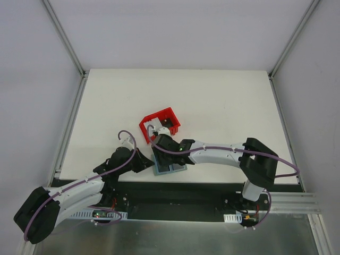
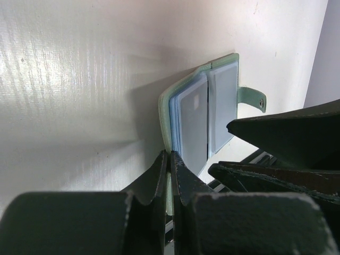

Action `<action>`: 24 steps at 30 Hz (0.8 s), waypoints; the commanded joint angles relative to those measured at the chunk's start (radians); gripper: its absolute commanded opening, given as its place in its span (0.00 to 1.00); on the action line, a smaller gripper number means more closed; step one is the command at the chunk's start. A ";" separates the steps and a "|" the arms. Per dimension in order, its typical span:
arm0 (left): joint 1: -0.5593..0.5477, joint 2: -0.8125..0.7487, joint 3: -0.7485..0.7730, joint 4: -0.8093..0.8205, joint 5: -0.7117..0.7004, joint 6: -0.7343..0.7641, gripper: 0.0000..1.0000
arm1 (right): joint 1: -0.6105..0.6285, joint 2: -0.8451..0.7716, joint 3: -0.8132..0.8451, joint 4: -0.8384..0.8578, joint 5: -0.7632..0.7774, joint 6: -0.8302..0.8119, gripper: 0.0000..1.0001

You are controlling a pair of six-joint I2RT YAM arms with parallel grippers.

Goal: Put the credit cards into the card holder
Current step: Insert the credit card into the card holder.

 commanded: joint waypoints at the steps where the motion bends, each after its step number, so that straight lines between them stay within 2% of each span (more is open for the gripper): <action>1: 0.000 0.004 0.017 0.009 0.002 0.021 0.00 | 0.002 0.035 0.063 -0.038 0.019 -0.005 0.53; 24: 0.000 0.006 0.017 0.014 0.006 0.015 0.00 | 0.002 0.115 0.109 -0.064 -0.004 -0.002 0.60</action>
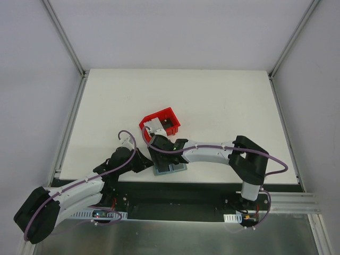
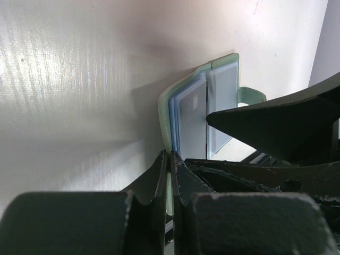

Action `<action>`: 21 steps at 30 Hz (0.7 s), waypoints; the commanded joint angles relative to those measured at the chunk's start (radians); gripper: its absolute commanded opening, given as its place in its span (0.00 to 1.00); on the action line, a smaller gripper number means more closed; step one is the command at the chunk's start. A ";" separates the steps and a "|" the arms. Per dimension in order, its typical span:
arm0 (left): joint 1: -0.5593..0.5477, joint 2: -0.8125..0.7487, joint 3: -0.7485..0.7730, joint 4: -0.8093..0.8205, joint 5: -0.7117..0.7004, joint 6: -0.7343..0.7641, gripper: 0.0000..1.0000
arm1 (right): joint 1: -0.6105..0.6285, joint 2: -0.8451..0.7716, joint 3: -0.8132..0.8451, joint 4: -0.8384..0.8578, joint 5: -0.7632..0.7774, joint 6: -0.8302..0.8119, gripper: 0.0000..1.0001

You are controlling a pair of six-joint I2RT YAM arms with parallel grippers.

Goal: Put the credit cards into the card holder
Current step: Insert the credit card into the card holder.

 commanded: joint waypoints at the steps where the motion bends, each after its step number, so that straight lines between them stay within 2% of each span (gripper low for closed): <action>1: 0.000 0.005 0.017 0.014 0.004 0.015 0.00 | 0.003 0.020 0.053 -0.043 0.010 -0.002 0.61; 21: 0.000 -0.002 0.023 -0.003 0.004 0.020 0.00 | 0.008 -0.055 0.056 -0.136 0.119 -0.010 0.51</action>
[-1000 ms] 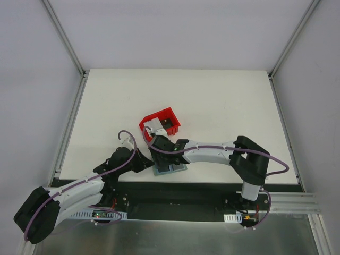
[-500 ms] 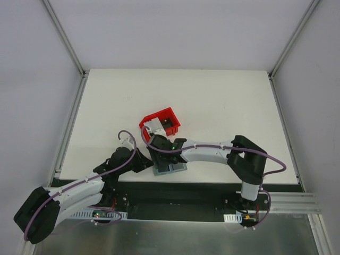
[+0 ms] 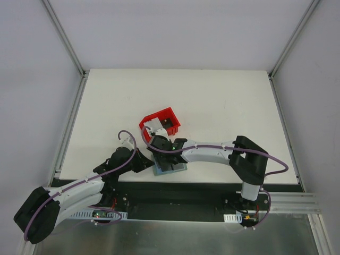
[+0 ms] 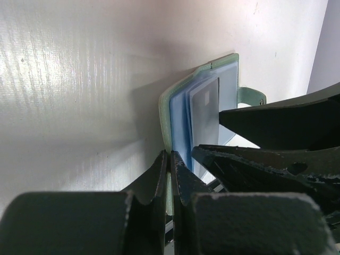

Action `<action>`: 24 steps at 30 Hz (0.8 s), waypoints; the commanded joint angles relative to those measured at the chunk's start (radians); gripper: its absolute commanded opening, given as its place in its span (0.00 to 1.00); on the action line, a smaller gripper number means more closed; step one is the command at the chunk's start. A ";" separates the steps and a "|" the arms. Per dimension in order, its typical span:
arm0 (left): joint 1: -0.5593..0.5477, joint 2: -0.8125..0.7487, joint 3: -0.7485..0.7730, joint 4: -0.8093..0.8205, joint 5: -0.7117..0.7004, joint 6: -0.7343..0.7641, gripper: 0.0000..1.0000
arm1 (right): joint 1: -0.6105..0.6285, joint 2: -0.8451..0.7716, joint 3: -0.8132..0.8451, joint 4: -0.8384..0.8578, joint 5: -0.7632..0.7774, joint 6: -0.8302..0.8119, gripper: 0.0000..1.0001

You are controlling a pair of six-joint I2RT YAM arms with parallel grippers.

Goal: Put the credit cards into the card holder
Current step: Insert the credit card into the card holder.

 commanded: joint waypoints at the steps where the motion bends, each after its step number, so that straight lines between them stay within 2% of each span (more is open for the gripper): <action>1: 0.000 -0.001 0.021 -0.002 0.003 0.019 0.00 | 0.002 -0.066 0.021 -0.067 0.066 -0.010 0.50; 18: 0.000 0.004 0.030 -0.011 0.003 0.027 0.00 | 0.033 -0.097 0.065 -0.197 0.189 -0.012 0.50; 24: 0.000 0.003 0.032 -0.016 0.003 0.027 0.00 | 0.050 -0.077 0.139 -0.350 0.294 0.008 0.47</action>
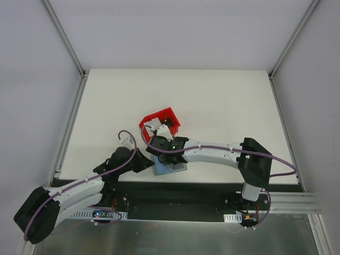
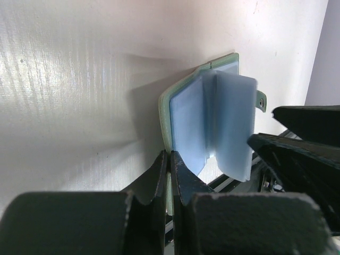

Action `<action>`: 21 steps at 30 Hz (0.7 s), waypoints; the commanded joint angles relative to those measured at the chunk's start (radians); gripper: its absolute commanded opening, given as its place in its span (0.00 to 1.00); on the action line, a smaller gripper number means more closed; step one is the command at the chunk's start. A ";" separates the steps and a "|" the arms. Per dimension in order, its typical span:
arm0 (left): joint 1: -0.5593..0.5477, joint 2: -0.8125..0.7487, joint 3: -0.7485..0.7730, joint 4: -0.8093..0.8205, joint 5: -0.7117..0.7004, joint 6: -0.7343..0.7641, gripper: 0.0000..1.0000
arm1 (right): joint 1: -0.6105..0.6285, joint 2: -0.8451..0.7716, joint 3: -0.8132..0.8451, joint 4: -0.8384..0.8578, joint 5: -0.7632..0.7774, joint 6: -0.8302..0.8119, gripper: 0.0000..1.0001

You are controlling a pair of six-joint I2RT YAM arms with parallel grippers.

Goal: Put the credit cards into the card holder
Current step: Insert the credit card into the card holder.

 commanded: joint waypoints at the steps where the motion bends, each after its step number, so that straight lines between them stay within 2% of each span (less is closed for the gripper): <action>1: 0.000 0.002 0.029 -0.013 0.000 0.022 0.00 | 0.016 -0.026 0.073 -0.157 0.117 0.014 0.47; 21: 0.000 0.001 0.022 -0.012 0.002 0.019 0.00 | 0.013 0.100 0.084 -0.161 0.066 -0.005 0.47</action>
